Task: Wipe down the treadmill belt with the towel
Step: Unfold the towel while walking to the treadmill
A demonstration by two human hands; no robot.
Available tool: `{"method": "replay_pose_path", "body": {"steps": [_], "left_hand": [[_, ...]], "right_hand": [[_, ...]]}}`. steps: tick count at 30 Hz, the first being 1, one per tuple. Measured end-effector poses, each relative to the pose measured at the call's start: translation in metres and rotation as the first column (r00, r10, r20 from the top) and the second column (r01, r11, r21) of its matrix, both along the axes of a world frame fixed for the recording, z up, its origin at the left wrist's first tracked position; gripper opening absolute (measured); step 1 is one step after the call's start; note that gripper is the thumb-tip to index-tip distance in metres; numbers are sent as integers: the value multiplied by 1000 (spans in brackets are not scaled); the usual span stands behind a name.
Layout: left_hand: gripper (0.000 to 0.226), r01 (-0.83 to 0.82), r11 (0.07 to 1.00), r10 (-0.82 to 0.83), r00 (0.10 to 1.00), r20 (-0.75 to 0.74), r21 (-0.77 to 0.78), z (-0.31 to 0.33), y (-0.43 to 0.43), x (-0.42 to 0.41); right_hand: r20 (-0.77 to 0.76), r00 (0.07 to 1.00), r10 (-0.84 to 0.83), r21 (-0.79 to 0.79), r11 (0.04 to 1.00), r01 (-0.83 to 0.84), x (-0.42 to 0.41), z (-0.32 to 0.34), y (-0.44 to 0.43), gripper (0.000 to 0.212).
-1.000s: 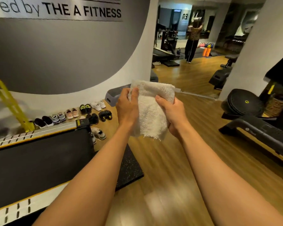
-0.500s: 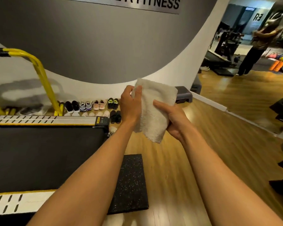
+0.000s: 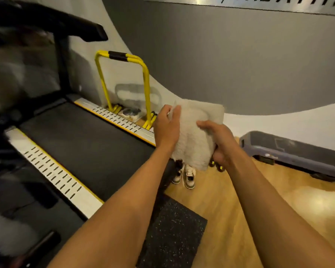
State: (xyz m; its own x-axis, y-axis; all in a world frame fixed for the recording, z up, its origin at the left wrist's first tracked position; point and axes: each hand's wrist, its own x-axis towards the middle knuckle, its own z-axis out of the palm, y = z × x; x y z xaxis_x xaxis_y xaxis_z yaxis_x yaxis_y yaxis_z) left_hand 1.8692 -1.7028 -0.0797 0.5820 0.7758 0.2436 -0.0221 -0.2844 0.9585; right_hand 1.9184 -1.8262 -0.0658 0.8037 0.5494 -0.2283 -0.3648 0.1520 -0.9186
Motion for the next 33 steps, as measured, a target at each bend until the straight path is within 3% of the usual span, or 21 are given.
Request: {"method": "replay_pose_path", "body": {"steps": [5, 8, 12, 15, 22, 33], "left_hand": [[29, -218, 976, 218, 975, -40, 2, -1, 55, -3], [30, -331, 944, 330, 943, -41, 0, -6, 84, -9], [26, -455, 891, 454, 890, -47, -3, -22, 125, -9], [27, -510, 860, 509, 860, -33, -8, -32, 165, 8], [28, -580, 812, 573, 813, -106, -58, -47, 274, 59], [27, -657, 742, 642, 754, -139, -132, -23, 398, 95]], "right_hand": [[65, 981, 182, -33, 983, -180, 29, 1, 63, 28], [98, 956, 277, -34, 961, -275, 35, -3, 101, 15], [102, 884, 457, -28, 889, -456, 50, -15, 150, 32], [67, 843, 534, -16, 845, -534, 68, -24, 192, 31], [-28, 799, 601, -57, 797, -602, 113, -34, 304, 29], [43, 758, 650, -95, 758, -645, 145, 0, 451, 20]]}}
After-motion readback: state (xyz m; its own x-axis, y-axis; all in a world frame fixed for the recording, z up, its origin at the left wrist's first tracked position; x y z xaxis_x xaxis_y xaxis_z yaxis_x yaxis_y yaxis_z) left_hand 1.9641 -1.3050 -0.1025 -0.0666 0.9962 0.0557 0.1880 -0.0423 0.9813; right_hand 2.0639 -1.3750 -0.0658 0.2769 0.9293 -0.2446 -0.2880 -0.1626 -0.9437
